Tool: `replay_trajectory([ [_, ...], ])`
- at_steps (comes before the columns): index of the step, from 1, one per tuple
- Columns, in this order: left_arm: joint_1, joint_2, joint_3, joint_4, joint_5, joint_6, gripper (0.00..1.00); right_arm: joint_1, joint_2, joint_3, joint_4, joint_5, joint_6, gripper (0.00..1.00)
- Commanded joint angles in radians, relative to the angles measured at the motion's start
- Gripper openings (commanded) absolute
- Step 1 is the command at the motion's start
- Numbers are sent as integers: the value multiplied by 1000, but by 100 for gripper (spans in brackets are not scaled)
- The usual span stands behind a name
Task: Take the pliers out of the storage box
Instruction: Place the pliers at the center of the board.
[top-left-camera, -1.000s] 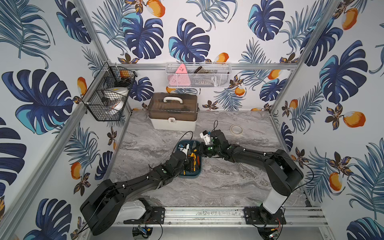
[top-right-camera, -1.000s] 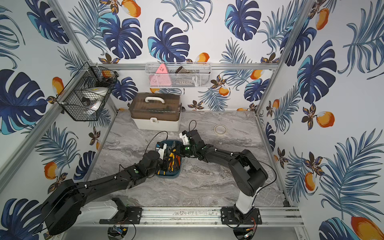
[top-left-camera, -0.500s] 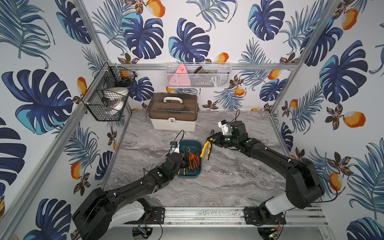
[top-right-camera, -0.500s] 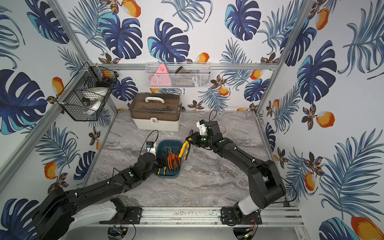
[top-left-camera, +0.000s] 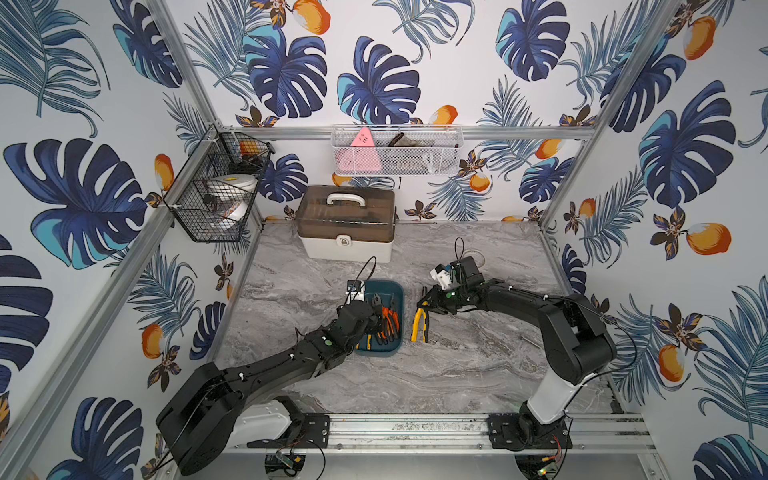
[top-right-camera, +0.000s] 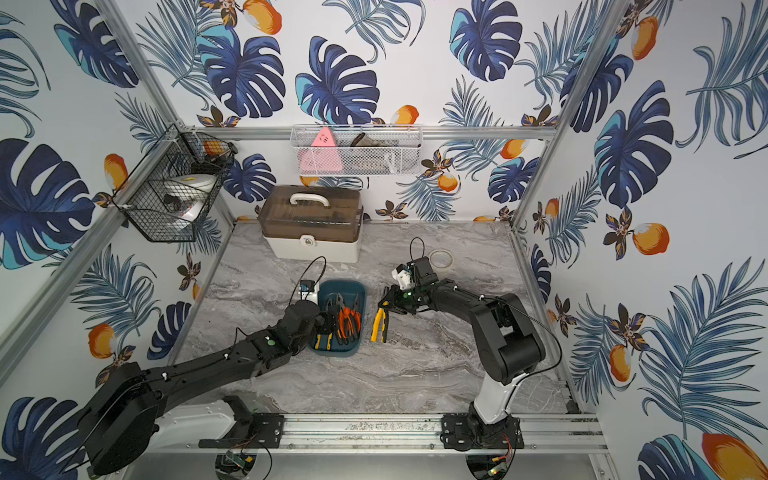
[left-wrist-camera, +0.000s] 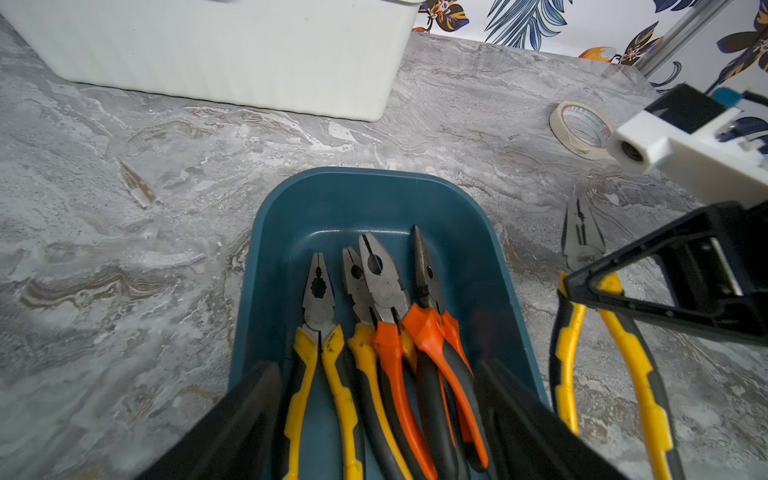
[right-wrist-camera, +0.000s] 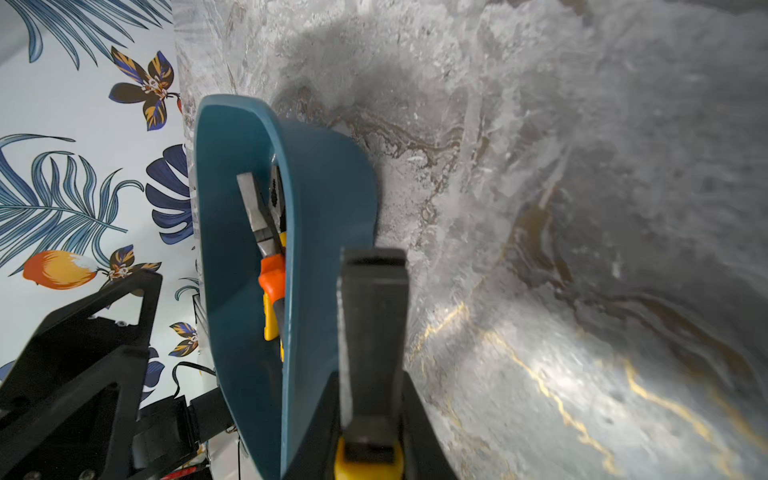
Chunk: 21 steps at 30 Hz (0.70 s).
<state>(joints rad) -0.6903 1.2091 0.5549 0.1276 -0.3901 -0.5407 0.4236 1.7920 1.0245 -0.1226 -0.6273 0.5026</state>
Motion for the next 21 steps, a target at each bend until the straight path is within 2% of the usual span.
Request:
replay_trajectory([
  [1, 0, -8, 6, -16, -22, 2, 83, 1, 55, 30, 48, -41, -31, 0],
  [12, 1, -10, 2, -11, -13, -6, 83, 1, 142, -2, 83, 34, -25, 2],
  [21, 0, -21, -1, -14, -23, -5, 83, 1, 132, -43, 67, 131, 23, 22],
])
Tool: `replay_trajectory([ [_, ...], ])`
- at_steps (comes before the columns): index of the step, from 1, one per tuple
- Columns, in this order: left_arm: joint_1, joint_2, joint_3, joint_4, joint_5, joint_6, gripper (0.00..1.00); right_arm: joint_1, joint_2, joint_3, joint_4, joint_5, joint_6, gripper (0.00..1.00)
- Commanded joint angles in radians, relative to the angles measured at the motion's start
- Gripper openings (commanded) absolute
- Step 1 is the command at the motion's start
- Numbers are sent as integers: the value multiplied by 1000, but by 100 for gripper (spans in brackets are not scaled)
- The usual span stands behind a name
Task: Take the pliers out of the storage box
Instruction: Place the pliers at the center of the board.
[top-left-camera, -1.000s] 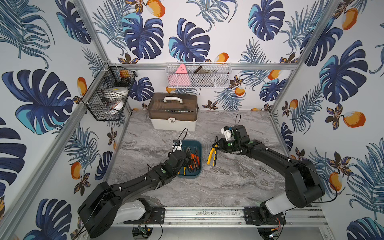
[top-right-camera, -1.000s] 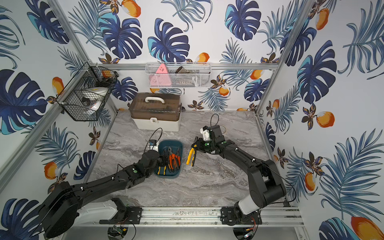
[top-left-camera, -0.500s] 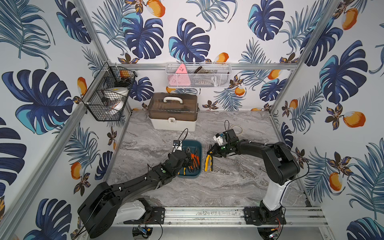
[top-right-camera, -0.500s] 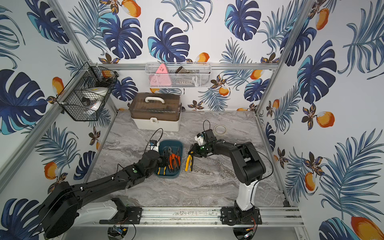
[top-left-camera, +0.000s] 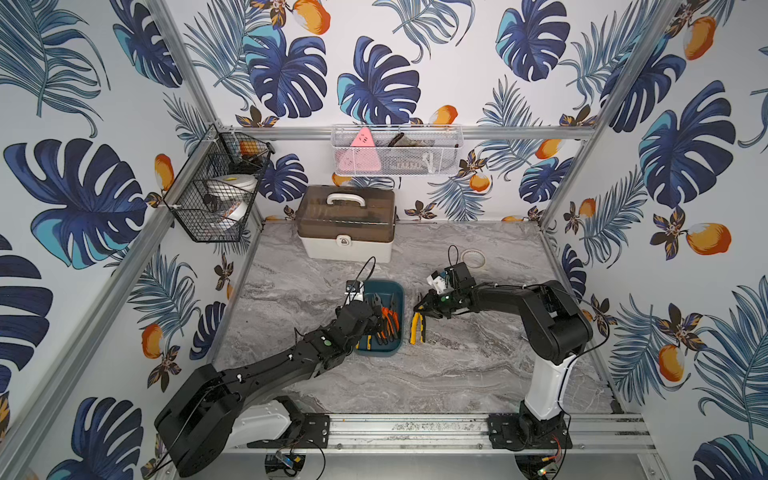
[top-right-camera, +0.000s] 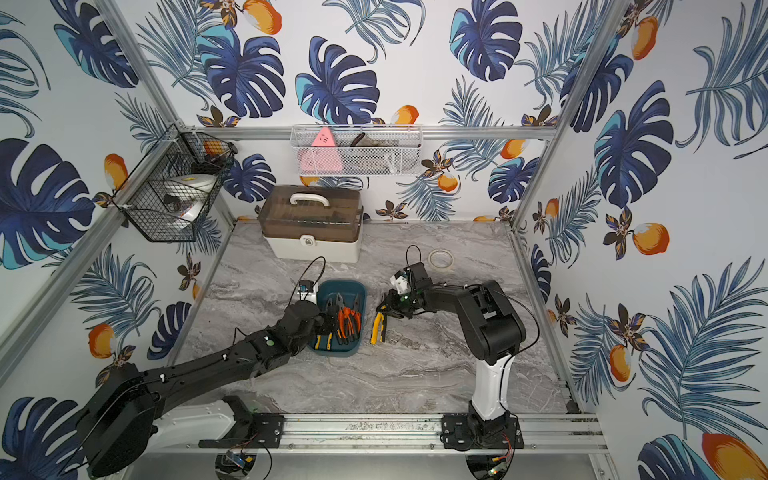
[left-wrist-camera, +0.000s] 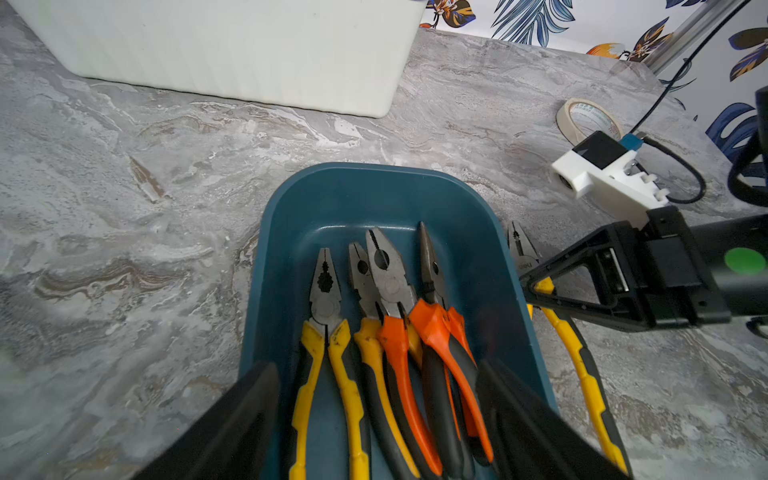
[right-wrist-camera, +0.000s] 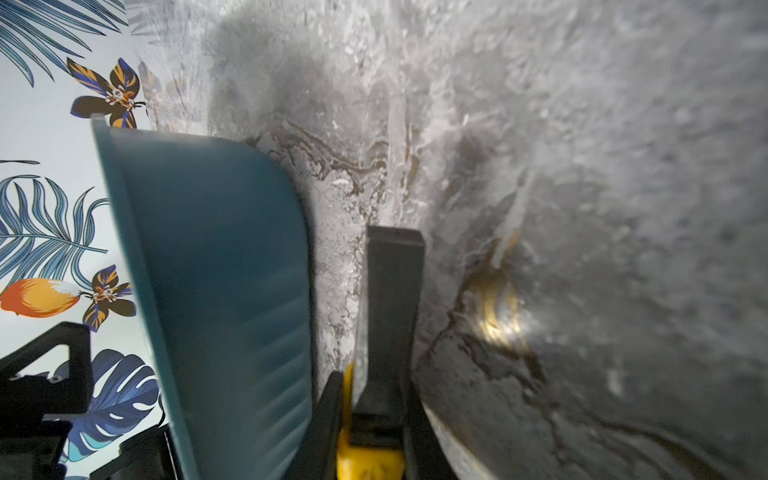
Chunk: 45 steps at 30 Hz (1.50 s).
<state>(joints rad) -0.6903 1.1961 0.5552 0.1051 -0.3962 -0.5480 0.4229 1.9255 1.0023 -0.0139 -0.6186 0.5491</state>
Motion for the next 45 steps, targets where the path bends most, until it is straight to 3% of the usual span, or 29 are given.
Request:
replay_trajectory([
  [1, 0, -8, -3, 10, -18, 2, 83, 2, -5, -30, -38, 129, -19, 23],
  [6, 1, -6, -8, 23, -8, 6, 84, 2, -14, -55, -35, 148, -7, 34],
  [11, 1, 3, -5, 21, -11, 6, 84, 1, -22, -65, -39, 157, -5, 35],
  [17, 1, 8, -5, 23, -15, 8, 84, 2, -38, -53, -74, 189, -19, 44],
  [45, 1, 46, 15, 13, -3, 15, 82, 16, -181, -148, -64, 180, 60, 43],
])
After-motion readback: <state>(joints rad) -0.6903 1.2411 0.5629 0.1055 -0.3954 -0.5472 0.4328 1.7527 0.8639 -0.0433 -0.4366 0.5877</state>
